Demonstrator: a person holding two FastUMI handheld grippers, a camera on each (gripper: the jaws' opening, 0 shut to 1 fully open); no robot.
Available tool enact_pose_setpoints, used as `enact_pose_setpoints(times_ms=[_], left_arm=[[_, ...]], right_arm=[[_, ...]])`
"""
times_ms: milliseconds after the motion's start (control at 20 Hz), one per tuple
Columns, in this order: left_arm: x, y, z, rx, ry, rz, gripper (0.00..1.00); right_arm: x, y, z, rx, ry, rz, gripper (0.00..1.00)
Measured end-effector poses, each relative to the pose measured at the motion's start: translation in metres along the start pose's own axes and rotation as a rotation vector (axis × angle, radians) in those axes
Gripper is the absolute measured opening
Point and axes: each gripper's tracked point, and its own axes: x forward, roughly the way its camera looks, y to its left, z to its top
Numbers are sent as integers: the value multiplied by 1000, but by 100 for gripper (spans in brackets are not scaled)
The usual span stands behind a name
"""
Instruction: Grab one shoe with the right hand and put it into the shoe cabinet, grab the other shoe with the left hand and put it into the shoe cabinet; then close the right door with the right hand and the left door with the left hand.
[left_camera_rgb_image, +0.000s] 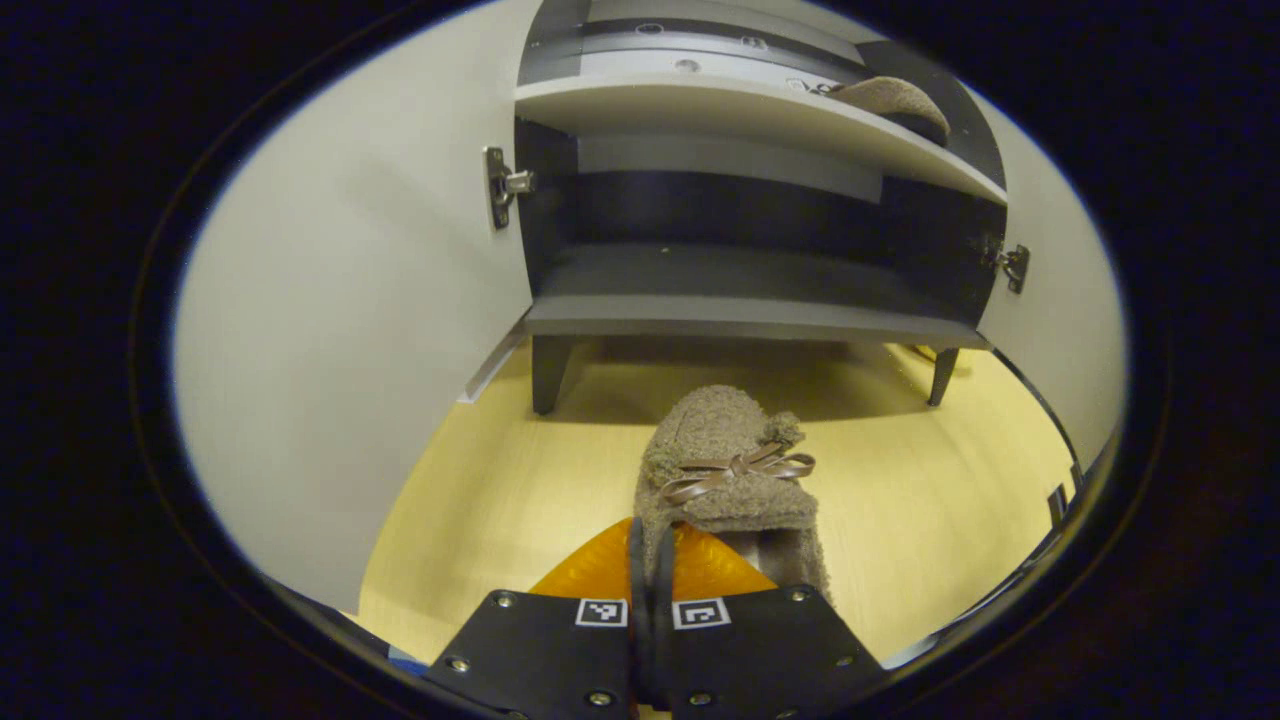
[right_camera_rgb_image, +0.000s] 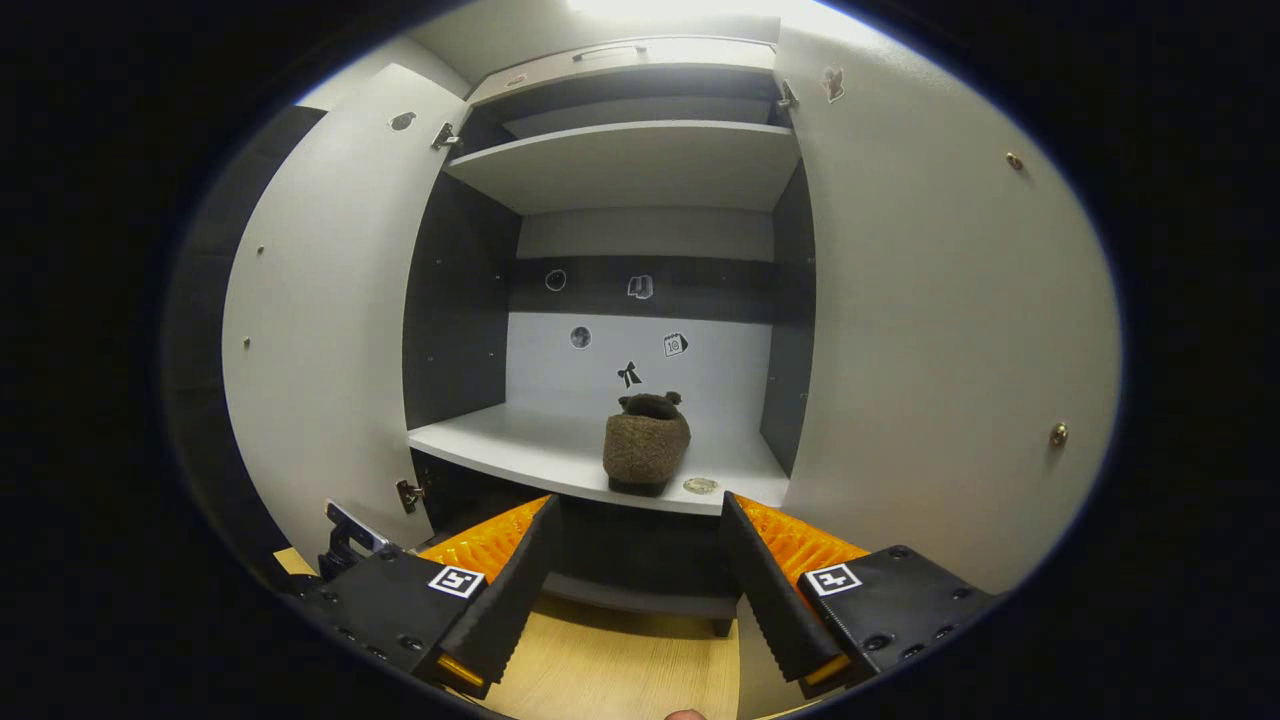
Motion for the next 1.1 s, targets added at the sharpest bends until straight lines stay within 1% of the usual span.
enact_pose_setpoints(times_ms=[100, 150, 300, 350, 450, 650, 700, 750, 800, 850, 900, 1100], left_arm=[[-18, -5, 23, 16, -58, 0, 1], [-28, -8, 36, 21, -88, 2, 2], [-56, -18, 83, 22, -191, -7, 1], [-65, -23, 99, 19, -223, -13, 1], [-80, -27, 133, 5, -286, -23, 1], [-105, -31, 192, -52, -387, -46, 0], [-116, -31, 206, -63, -410, -54, 1], [-119, -32, 225, -62, -430, -62, 1], [-126, -32, 235, -62, -449, -66, 1], [-126, -32, 250, -59, -468, -68, 1], [-115, -34, 265, -55, -482, -65, 0], [-90, -26, 320, -72, -516, -48, 1]], right_arm=[[-4, -1, -2, 4, 0, 4, 100], [-6, -2, -5, 7, 5, 5, 97], [-13, -1, -13, 13, 21, 15, 97], [-15, -2, -16, 8, 25, 14, 100], [-20, -3, -21, -10, 27, 7, 100], [-34, 2, -34, -7, 43, 18, 100], [-37, 2, -37, -10, 51, 16, 97], [-39, 2, -39, -10, 55, 15, 100], [-41, 2, -41, -5, 58, 14, 100], [-42, 3, -42, 1, 60, 13, 100], [-44, 4, -42, 5, 59, 9, 100], [-53, 3, -44, 12, 59, -13, 100]])
